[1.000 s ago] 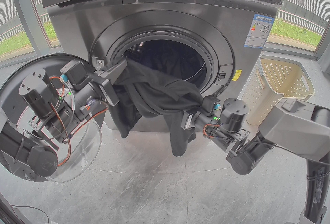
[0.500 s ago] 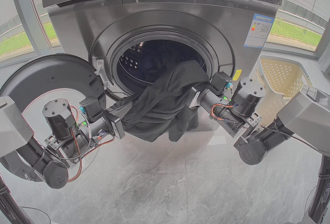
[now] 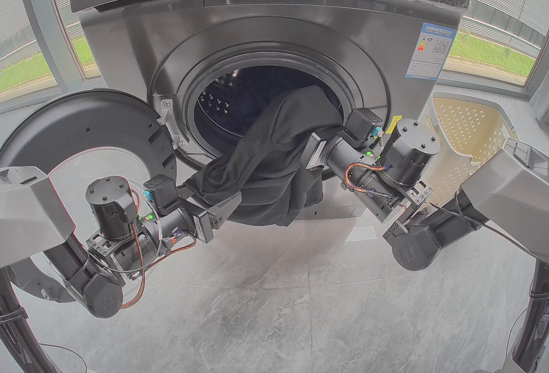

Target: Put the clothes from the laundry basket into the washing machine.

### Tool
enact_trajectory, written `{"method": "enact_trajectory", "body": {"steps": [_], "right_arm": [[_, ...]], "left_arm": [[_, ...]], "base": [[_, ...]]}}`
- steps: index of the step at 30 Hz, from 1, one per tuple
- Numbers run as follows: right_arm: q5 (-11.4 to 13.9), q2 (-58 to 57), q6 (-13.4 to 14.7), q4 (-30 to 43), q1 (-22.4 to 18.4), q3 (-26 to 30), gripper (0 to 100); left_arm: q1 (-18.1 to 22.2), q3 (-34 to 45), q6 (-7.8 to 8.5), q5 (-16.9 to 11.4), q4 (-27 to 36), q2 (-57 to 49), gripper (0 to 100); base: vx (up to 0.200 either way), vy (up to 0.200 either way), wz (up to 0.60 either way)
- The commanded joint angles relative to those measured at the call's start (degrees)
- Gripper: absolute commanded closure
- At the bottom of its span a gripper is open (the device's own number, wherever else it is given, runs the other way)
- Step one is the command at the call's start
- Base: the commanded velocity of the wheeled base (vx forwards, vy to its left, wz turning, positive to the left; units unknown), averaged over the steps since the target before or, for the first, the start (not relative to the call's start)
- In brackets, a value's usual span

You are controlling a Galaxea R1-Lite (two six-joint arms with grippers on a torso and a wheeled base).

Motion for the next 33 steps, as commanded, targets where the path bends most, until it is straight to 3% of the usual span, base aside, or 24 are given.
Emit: {"method": "enact_trajectory", "body": {"steps": [1, 4, 9, 10, 13, 20, 23, 26, 33], "right_arm": [[0.18, 0.12, -0.27, 0.03, -0.25, -0.54, 100], [0.27, 0.21, -0.36, 0.20, -0.51, -1.86, 100], [0.79, 0.21, -1.15, 0.20, -0.34, -2.56, 100], [1.15, 0.21, -1.41, 0.29, 0.01, -2.74, 100], [1.15, 0.56, -1.41, 0.29, 0.19, -3.09, 100], [1.15, 1.70, -1.32, -0.24, 1.07, -1.69, 100], [1.06, 2.14, -1.32, -0.50, 1.77, -0.28, 100], [1.06, 2.40, -1.32, -0.59, 2.03, -0.28, 100], [1.15, 2.84, -2.03, 0.20, 2.83, -0.98, 100]], "left_arm": [[-0.36, 1.22, 0.05, -0.06, 0.12, 0.72, 0], [-0.72, 2.45, 0.31, -0.14, 0.12, 0.90, 0], [-2.21, 7.99, 2.51, -1.64, 0.39, 2.13, 0], [-2.30, 9.40, 4.00, -2.61, 0.04, 3.27, 0], [-2.39, 10.36, 5.76, -3.05, -0.40, 4.59, 0], [-2.30, 6.58, 5.41, -2.87, -4.54, 5.65, 0], [-1.95, 5.44, 6.46, -2.08, -4.62, 5.03, 0], [-2.30, 4.47, 6.46, -2.17, -4.62, 4.24, 0], [-5.37, -2.73, 6.20, -2.61, -4.36, 4.77, 0]], "base": [[0.000, 0.000, 0.00], [0.000, 0.000, 0.00], [0.000, 0.000, 0.00], [0.000, 0.000, 0.00], [0.000, 0.000, 0.00], [0.000, 0.000, 0.00], [0.000, 0.000, 0.00], [0.000, 0.000, 0.00], [0.000, 0.000, 0.00]]}}
